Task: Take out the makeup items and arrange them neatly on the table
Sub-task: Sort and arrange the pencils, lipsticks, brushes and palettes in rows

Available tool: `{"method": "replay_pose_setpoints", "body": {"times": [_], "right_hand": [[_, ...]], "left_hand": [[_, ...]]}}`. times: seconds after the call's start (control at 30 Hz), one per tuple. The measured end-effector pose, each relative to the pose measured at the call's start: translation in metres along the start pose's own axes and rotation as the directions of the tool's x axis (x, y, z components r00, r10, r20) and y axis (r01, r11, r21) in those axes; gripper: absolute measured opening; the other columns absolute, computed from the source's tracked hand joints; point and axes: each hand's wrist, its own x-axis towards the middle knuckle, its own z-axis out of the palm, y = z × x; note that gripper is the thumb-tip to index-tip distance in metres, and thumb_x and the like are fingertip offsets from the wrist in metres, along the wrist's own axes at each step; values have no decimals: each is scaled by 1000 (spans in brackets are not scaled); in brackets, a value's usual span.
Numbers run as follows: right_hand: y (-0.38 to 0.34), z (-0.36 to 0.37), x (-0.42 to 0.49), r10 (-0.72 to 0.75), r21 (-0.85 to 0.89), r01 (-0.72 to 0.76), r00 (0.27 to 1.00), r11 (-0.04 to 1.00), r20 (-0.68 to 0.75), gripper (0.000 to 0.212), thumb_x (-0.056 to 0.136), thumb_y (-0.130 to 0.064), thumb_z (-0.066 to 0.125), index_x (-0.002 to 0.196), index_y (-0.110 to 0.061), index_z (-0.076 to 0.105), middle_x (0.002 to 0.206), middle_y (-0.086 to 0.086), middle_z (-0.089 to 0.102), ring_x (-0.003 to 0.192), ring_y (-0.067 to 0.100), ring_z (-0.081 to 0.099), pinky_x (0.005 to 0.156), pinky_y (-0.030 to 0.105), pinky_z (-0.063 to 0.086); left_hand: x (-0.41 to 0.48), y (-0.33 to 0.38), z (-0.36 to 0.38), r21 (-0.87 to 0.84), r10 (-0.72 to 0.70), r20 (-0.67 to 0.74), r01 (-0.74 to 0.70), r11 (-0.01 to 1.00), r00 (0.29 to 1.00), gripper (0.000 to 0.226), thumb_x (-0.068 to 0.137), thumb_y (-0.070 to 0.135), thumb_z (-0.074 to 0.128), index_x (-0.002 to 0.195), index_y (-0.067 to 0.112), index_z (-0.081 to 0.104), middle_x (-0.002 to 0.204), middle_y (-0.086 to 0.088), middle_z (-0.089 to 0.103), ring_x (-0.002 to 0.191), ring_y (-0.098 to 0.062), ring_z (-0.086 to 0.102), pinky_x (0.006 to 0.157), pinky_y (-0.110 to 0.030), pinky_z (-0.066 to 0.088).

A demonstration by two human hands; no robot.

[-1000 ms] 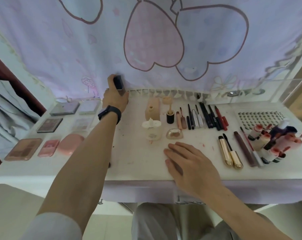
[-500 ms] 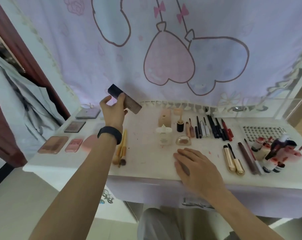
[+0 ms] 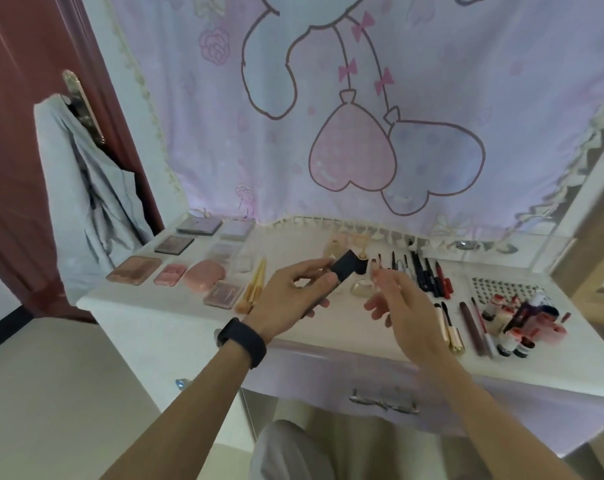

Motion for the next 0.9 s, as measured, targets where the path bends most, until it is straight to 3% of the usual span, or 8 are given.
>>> {"method": "replay_pose_setpoints", "body": {"times": [0.07, 0.17, 0.27, 0.37, 0.47, 0.57, 0.73, 0.9], "right_hand": [[-13, -11, 5, 96, 106, -110, 987, 988, 127, 60, 88, -77, 44, 112, -26, 64, 76, -1, 71, 56, 15, 59, 49, 24, 43], [-17, -23, 8, 105, 10, -109, 972, 994, 211, 50, 93, -68, 51, 99, -21, 67, 63, -2, 62, 46, 12, 48, 45, 23, 38], [-10, -31, 7, 151, 13, -156, 970, 988, 188, 39, 91, -58, 62, 94, -20, 66, 54, -6, 53, 43, 10, 41, 44, 24, 34], [-4, -36, 4, 141, -17, -140, 976, 990, 165, 27, 99, -46, 59, 90, -21, 65, 51, -9, 50, 44, 10, 40, 46, 28, 34], [-5, -38, -2, 63, -154, -51, 995, 987, 79, 24, 99, -42, 51, 77, -36, 60, 60, -13, 59, 47, 3, 44, 46, 19, 38], [-16, -37, -3, 1, -133, 5, 999, 991, 44, 22, 87, -53, 47, 72, -40, 57, 61, -17, 58, 47, 1, 43, 43, 14, 36], [-20, -41, 3, -102, -129, 97, 994, 987, -33, 28, 99, -27, 50, 73, -34, 57, 58, -14, 56, 47, 3, 42, 43, 14, 34], [-18, -34, 6, -82, -107, 69, 989, 992, -124, 33, 98, -28, 47, 67, -34, 55, 56, -15, 53, 48, 2, 42, 44, 14, 36]], "left_hand": [[-3, -2, 11, 73, 25, 58, -29, 997, 998, 35, 88, 35, 75, 122, 34, 67, 112, 5, 69, 84, -14, 73, 66, -20, 54], [-5, -4, 26, 251, 84, 114, -110, 962, 990, 32, 82, 44, 78, 113, 41, 68, 107, 20, 69, 95, 5, 64, 78, -9, 48], [-8, -4, 41, 382, 119, 135, -163, 910, 984, 31, 86, 53, 70, 114, 39, 64, 95, 23, 67, 85, 13, 59, 70, -4, 43], [-12, -5, 55, 509, 152, 214, -243, 826, 965, 21, 93, 54, 59, 106, 38, 55, 75, 17, 60, 66, 7, 56, 58, -8, 41], [-13, -2, 61, 533, 176, 212, -265, 804, 961, 13, 93, 54, 58, 93, 46, 48, 73, 14, 60, 67, 1, 56, 57, -11, 42], [-12, 0, 67, 486, 215, 148, -260, 834, 965, 15, 91, 53, 62, 87, 51, 48, 70, 18, 59, 65, 4, 56, 56, -9, 40], [-10, 6, 71, 492, 221, 137, -260, 831, 966, 26, 88, 57, 63, 101, 36, 55, 75, 16, 61, 65, 2, 56, 54, -11, 41], [-6, 13, 70, 543, 211, 149, -258, 799, 966, 28, 90, 56, 63, 103, 33, 54, 76, 15, 60, 67, 2, 56, 55, -11, 40]]}}
